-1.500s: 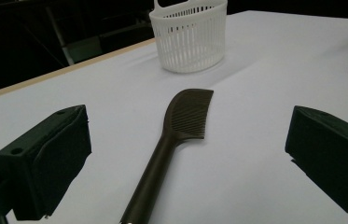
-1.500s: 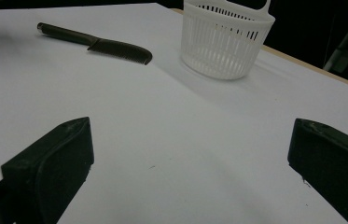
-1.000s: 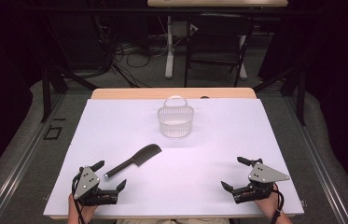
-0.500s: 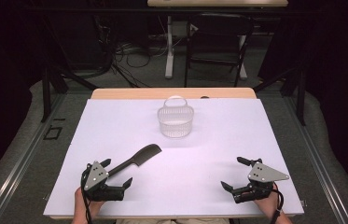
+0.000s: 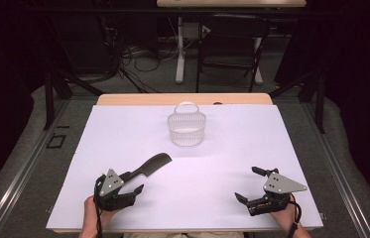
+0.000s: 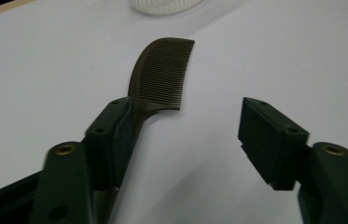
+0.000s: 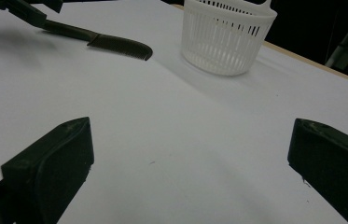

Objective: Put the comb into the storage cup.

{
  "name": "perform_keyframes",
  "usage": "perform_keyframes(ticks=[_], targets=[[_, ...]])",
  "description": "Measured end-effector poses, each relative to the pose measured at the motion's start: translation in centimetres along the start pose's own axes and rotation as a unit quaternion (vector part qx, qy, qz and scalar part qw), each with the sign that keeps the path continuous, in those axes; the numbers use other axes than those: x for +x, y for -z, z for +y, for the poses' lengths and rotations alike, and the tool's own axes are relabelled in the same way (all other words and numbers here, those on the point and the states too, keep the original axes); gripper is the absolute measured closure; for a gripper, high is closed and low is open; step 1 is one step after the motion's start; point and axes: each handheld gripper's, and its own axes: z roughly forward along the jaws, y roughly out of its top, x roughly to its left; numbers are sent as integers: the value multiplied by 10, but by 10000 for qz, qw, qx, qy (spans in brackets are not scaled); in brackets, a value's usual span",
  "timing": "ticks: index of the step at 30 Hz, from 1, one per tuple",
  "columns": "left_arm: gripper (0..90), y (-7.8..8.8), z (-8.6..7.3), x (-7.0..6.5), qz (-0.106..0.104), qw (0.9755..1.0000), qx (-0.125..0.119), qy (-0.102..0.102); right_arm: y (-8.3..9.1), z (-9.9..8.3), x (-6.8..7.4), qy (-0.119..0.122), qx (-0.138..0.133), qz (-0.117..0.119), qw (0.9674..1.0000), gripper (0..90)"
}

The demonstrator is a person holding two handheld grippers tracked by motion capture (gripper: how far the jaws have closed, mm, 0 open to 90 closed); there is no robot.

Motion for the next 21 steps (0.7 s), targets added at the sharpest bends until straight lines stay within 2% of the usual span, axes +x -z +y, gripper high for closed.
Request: perform_keyframes(ticks=[4, 5, 7, 11, 14, 15, 17, 21], targets=[[590, -4, -1, 0, 16, 9998, 195, -18, 0, 0, 1, -4, 0, 16, 10000, 1], [680, -5, -2, 1, -3, 9997, 262, 0, 1, 0, 1, 15, -6, 10, 10000, 1], [714, -5, -3, 3, 8, 9993, 370, 21, 1, 0, 1, 5, -12, 6, 10000, 1], [875, -4, -5, 5, 24, 9987, 510, 62, 0, 0, 0, 6, -5, 5, 10000, 1], [900, -3, -7, 8, 101, 9977, 662, 38, 0, 1, 1, 16, -19, 1, 10000, 1], [900, -3, -8, 9, 71, 9974, 712, 88, 1, 1, 1, 5, -11, 5, 10000, 1], [900, -3, -10, 12, 125, 9960, 881, 38, 1, 0, 1, 3, -18, 9, 10000, 1], [900, -4, -13, 18, 196, 9941, 1047, 192, 0, 0, 1, 6, 2, 20, 10000, 1]])
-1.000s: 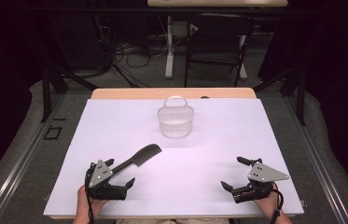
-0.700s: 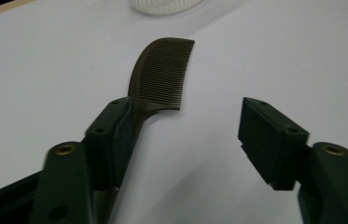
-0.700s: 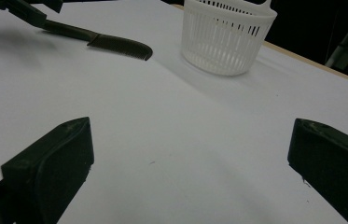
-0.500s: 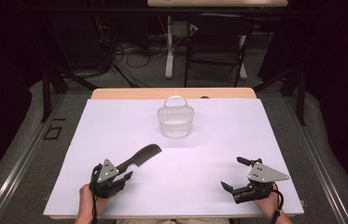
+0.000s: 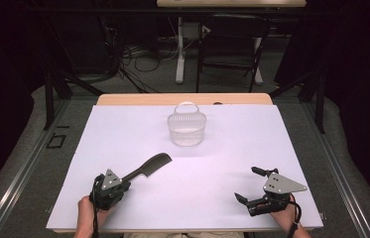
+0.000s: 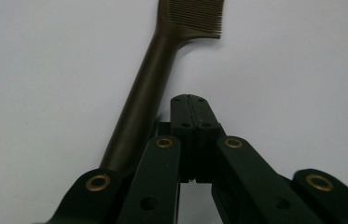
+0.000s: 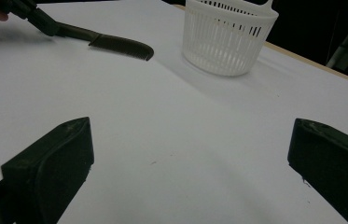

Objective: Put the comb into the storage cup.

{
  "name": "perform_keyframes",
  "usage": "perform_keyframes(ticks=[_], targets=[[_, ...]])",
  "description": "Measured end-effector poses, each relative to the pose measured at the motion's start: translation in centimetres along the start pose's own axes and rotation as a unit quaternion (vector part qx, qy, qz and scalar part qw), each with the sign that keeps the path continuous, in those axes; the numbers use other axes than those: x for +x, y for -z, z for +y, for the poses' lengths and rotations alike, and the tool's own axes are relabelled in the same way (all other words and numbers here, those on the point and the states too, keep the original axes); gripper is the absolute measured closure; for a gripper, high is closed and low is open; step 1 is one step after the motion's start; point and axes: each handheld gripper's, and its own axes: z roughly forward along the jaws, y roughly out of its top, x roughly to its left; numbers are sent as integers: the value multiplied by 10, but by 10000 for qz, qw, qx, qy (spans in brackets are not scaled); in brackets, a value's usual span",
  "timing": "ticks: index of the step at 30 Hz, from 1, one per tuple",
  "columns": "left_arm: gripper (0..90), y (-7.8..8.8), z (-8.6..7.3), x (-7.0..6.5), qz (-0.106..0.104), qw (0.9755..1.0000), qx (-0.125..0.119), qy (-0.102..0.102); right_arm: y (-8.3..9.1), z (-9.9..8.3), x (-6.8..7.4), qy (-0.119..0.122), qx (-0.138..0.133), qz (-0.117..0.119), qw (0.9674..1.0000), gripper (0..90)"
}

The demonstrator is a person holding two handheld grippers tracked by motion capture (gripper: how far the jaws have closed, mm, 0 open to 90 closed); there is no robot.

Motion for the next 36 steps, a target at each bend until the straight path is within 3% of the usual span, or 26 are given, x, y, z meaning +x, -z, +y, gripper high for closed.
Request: perform_keyframes(ticks=[8, 19, 36], targets=[[900, -1, -2, 8, 167, 9993, 294, 142, 0, 0, -1, 4, -7, -3, 10000, 1], [900, -1, -3, 9, 350, 9989, 238, 219, -2, 0, -1, -18, 16, 18, 10000, 1], [900, -4, 3, 12, 579, 9978, 276, 149, -3, 0, -2, -14, 47, -9, 10000, 1]])
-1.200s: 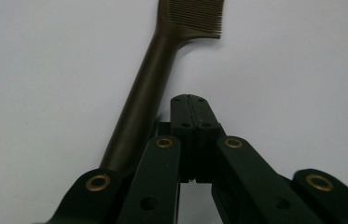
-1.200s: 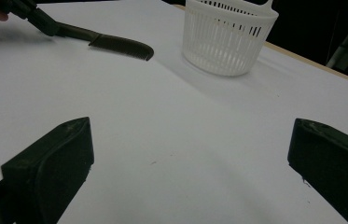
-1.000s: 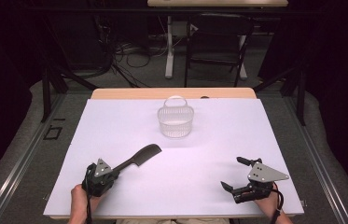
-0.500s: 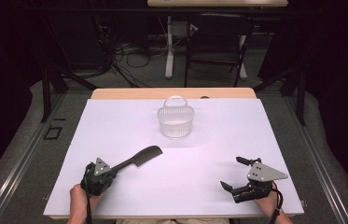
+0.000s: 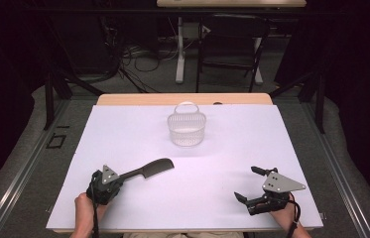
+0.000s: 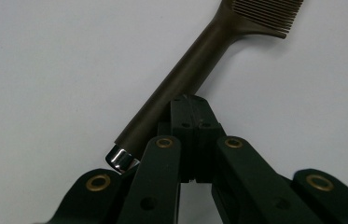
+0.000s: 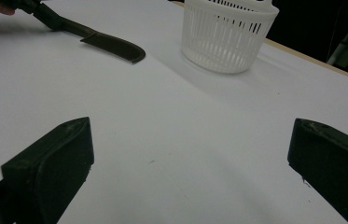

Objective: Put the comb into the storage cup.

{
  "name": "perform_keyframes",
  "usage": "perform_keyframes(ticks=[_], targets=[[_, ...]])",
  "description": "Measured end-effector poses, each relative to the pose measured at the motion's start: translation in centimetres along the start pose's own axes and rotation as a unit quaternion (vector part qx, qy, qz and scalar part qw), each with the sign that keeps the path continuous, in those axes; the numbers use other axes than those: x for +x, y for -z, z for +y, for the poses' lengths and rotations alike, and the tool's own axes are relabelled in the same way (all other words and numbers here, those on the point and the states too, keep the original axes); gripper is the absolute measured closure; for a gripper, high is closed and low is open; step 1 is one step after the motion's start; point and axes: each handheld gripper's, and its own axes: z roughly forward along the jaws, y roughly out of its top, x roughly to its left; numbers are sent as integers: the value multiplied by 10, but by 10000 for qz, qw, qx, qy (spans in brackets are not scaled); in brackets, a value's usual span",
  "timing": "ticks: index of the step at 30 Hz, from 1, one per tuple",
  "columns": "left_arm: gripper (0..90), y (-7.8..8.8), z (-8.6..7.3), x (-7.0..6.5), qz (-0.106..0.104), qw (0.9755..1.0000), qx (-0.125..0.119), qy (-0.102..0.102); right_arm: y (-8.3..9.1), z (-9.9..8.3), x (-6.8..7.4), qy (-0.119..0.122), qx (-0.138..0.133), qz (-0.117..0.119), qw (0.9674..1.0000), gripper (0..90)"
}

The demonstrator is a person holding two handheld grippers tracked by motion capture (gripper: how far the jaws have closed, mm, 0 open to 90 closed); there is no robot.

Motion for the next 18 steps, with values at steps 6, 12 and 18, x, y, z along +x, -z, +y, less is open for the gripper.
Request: perform_keyframes(ticks=[6, 12, 18], targets=[[900, -3, 2, 2, 109, 9999, 25, -54, 0, 0, 0, -9, 7, 4, 10000, 1], [900, -5, 3, 4, 94, 9999, 57, -39, 0, 0, 0, 2, 1, 11, 10000, 1], [881, 0, 4, -2, -23, 9999, 28, -162, 1, 0, 0, 8, -1, 8, 10000, 1]])
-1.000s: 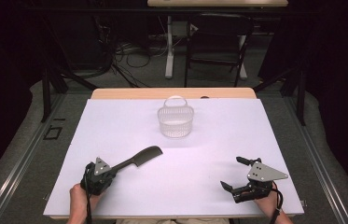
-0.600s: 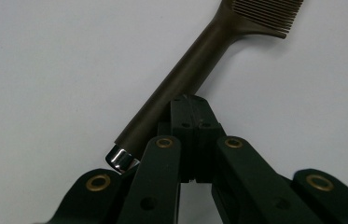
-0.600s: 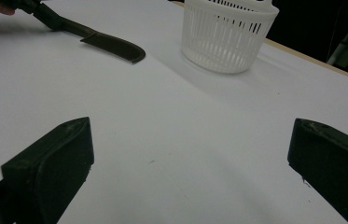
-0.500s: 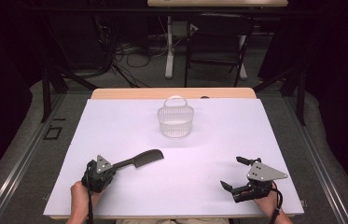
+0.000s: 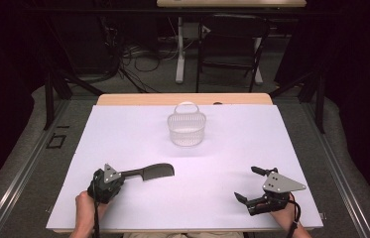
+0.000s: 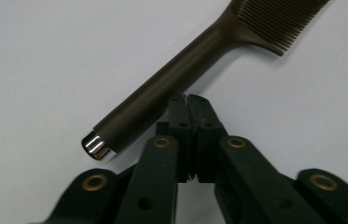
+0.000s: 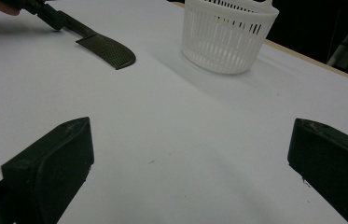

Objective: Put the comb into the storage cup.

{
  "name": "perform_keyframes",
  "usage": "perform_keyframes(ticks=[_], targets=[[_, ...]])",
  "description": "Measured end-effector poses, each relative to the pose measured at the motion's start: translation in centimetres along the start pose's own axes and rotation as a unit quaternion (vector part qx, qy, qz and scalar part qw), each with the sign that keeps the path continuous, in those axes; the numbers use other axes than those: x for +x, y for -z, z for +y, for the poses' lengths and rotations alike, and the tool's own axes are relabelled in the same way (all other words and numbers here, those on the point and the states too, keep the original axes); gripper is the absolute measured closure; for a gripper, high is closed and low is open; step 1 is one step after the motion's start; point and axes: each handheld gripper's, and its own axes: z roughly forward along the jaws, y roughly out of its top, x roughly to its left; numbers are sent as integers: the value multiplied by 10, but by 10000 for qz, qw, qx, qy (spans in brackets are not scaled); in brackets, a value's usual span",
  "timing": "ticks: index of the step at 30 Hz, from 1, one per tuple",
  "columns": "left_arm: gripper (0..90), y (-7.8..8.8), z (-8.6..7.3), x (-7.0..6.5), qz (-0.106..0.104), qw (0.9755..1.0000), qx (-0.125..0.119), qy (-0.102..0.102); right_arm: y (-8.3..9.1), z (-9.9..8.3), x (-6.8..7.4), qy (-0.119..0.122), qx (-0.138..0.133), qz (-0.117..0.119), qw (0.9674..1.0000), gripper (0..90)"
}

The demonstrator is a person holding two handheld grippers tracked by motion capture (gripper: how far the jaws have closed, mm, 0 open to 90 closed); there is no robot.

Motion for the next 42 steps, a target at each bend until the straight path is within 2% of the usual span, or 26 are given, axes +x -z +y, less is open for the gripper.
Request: perform_keyframes(ticks=[1, 2, 5, 6, 8, 10, 11, 12, 13, 14, 16, 19, 21, 24, 26, 29, 33, 37, 42], targets=[[823, 2, 0, -1, -6, 10000, -45, -36, 0, 0, 0, -7, -9, 1, 10000, 1], [823, 4, 0, -1, -60, 9999, -75, -71, 0, 0, 0, -7, -9, 1, 10000, 1], [737, 10, 1, -3, -136, 9996, -176, -181, 0, 0, 0, -13, -19, 1, 10000, 1], [673, 11, 2, -4, -147, 9995, -192, -192, 0, 0, -1, 2, -10, 0, 10000, 1], [646, 13, 3, -5, -162, 9993, -228, -261, 0, 0, -1, 0, -6, -4, 10000, 1], [539, 15, 4, -4, -203, 9988, -280, -336, 0, 0, 0, 7, -15, 9, 10000, 1], [539, 15, 5, -3, -188, 9989, -247, -349, 0, 0, 0, 7, -15, 9, 10000, 1], [450, 16, 5, -3, -205, 9987, -251, -383, -1, 0, -1, 13, -21, 7, 10000, 1], [450, 16, 6, -2, -224, 9986, -261, -400, -1, 0, -1, 13, -21, 7, 10000, 1], [362, 17, 6, -2, -200, 9987, -212, -422, -1, 0, -1, 6, -14, 26, 10000, 1], [342, 18, 7, -1, -232, 9983, -215, -484, -1, 0, -1, 1, -12, 30, 10000, 1], [242, 20, 10, 1, -260, 9978, -186, -572, -1, 0, -1, -4, -19, 15, 10000, 1], [197, 22, 11, 3, -305, 9974, -301, -583, -2, 0, -1, -2, -13, 12, 10000, 1], [141, 24, 14, 4, -332, 9969, -337, -637, -3, 0, -2, -24, 3, 11, 10000, 1], [98, 24, 16, 3, -328, 9968, -279, -674, -3, -1, -2, -41, 8, 26, 10000, 1], [4, 24, 20, 0, -329, 9955, -177, -875, -2, 0, -1, -44, -11, 36, 10000, 1], [2, 23, 24, 1, -493, 9925, -210, -1095, -4, 0, 0, -7, 12, 70, 10000, 1], [2, 24, 29, 3, -526, 9898, -240, -1305, -5, -1, 0, 0, 31, 58, 10000, 1], [2, 22, 35, 8, -558, 9879, -246, -1427, -4, 0, 0, -5, 37, 57, 10000, 1]])
